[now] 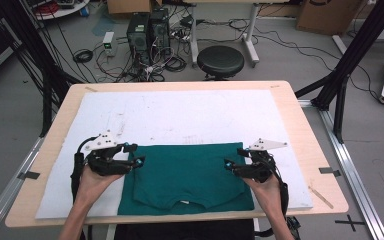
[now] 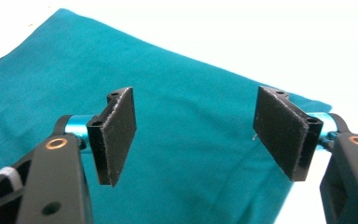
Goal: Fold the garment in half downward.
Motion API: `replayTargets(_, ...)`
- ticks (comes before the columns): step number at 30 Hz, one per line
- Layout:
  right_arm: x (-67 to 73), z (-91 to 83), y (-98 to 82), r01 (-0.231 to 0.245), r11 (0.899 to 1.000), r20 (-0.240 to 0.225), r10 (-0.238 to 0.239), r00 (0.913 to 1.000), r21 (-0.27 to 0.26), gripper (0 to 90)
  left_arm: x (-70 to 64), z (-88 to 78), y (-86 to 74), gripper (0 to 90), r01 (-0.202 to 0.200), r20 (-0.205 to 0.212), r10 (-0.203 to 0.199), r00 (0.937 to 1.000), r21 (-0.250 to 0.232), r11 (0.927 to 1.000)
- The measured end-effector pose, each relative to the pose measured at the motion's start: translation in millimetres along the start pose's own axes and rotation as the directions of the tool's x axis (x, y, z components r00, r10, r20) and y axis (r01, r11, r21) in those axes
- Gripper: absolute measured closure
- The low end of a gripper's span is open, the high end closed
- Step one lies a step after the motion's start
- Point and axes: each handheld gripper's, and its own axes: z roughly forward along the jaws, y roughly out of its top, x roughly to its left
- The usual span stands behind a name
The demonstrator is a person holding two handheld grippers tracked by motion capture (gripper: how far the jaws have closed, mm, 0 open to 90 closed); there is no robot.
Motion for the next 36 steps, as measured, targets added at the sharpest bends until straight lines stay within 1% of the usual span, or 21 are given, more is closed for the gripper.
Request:
replayTargets(1, -1.5, 0.7, 1.5, -0.012, 1.0, 0.017, 0.012, 0.9998, -0.005, 30.0, 2.5, 0.1, 1.1, 41.0, 0.002, -0.012, -0.002, 0.9999, -0.011, 0.9999)
replayTargets(2, -3.6, 1.5, 2.9, -0.011, 1.0, 0.026, 0.011, 0.9996, -0.008, 30.0, 5.5, 0.3, 1.8, 40.3, 0.006, -0.019, -0.007, 0.9998, -0.018, 0.9998)
replayTargets(5, -8.5, 5.2, 6.0, -0.013, 1.0, 0.047, 0.014, 0.9988, -0.007, 29.8, 16.2, 3.4, 3.3, 37.9, 0.046, -0.03, -0.046, 0.9985, -0.02, 0.9988)
replayTargets(6, -10.0, 6.9, 6.9, -0.01, 1.0, 0.059, 0.01, 0.9982, -0.007, 29.7, 19.6, 4.9, 4.4, 37.0, 0.049, -0.045, -0.05, 0.9977, -0.023, 0.9985)
replayTargets(9, -15.0, 11.3, 10.6, -0.022, 1.0, 0.078, 0.021, 0.9967, 0.002, 29.9, 27.3, 9.3, 9.6, 36.8, 0.046, -0.063, -0.048, 0.9969, -0.019, 0.9987)
replayTargets(10, -16.3, 12.0, 12.1, -0.028, 1.0, 0.083, 0.028, 0.9961, 0.002, 29.9, 29.5, 10.6, 10.5, 36.7, 0.047, -0.066, -0.049, 0.9966, -0.026, 0.9985)
replayTargets(11, -18.3, 12.4, 13.8, -0.026, 1.0, 0.086, 0.025, 0.9959, 0.002, 30.0, 32.5, 11.6, 11.8, 36.6, 0.051, -0.063, -0.052, 0.9967, -0.021, 0.9985)
replayTargets(13, -22.5, 13.4, 17.3, -0.027, 1.0, 0.088, 0.026, 0.9958, 0.008, 30.0, 38.6, 14.2, 14.2, 36.1, 0.066, -0.058, -0.068, 0.996, -0.022, 0.9975)
replayTargets(14, -24.8, 14.1, 19.1, -0.027, 1.0, 0.09, 0.026, 0.9956, 0.012, 29.9, 40.9, 15.2, 14.9, 36.0, 0.072, -0.065, -0.073, 0.9952, -0.025, 0.9971)
replayTargets(17, -32.3, 15.7, 22.0, -0.037, 0.999, 0.116, 0.035, 0.9926, 0.014, 28.7, 44.9, 15.5, 14.4, 35.8, 0.071, -0.082, -0.073, 0.994, -0.032, 0.997)
replayTargets(19, -37.3, 15.5, 22.3, -0.041, 0.999, 0.132, 0.039, 0.9905, 0.012, 27.9, 46.1, 14.6, 12.9, 33.0, 0.072, -0.098, -0.075, 0.9924, -0.032, 0.9969)
replayTargets(21, -40.1, 14.5, 21.2, -0.045, 0.999, 0.151, 0.043, 0.9876, 0.005, 27.7, 47.4, 12.9, 10.5, 32.5, 0.084, -0.106, -0.087, 0.9905, -0.034, 0.9959)
replayTargets(23, -42.0, 12.6, 18.9, -0.04, 0.999, 0.16, 0.039, 0.9863, 0.003, 27.7, 49.3, 11.5, 7.6, 29.2, 0.094, -0.122, -0.097, 0.9878, -0.031, 0.9951)
replayTargets(27, -46.8, 8.5, 14.1, -0.062, 0.998, 0.172, 0.062, 0.9831, -0.008, 27.3, 53.1, 12.1, 0.9, 28.5, 0.11, -0.147, -0.111, 0.9829, -0.019, 0.9938)
replayTargets(28, -47.6, 8.0, 12.9, -0.067, 0.998, 0.173, 0.068, 0.9825, -0.012, 27.3, 54.0, 12.4, -0.4, 28.5, 0.108, -0.149, -0.109, 0.9828, -0.01, 0.9941)
replayTargets(30, -50.2, 8.9, 11.0, -0.073, 0.997, 0.178, 0.073, 0.9812, -0.007, 27.4, 56.0, 15.2, -5.1, 28.5, 0.121, -0.164, -0.12, 0.9792, -0.002, 0.9926)
replayTargets(33, -52.5, 12.6, 9.6, -0.077, 0.997, 0.185, 0.074, 0.98, 0.008, 27.4, 60.1, 22.1, -11.0, 30.4, 0.139, -0.205, -0.126, 0.9706, 0.051, 0.9889)
replayTargets(36, -51.6, 15.1, 9.3, -0.072, 0.997, 0.188, 0.067, 0.9799, 0.019, 27.6, 62.6, 29.8, -15.7, 32.2, 0.15, -0.225, -0.124, 0.9666, 0.102, 0.9834)
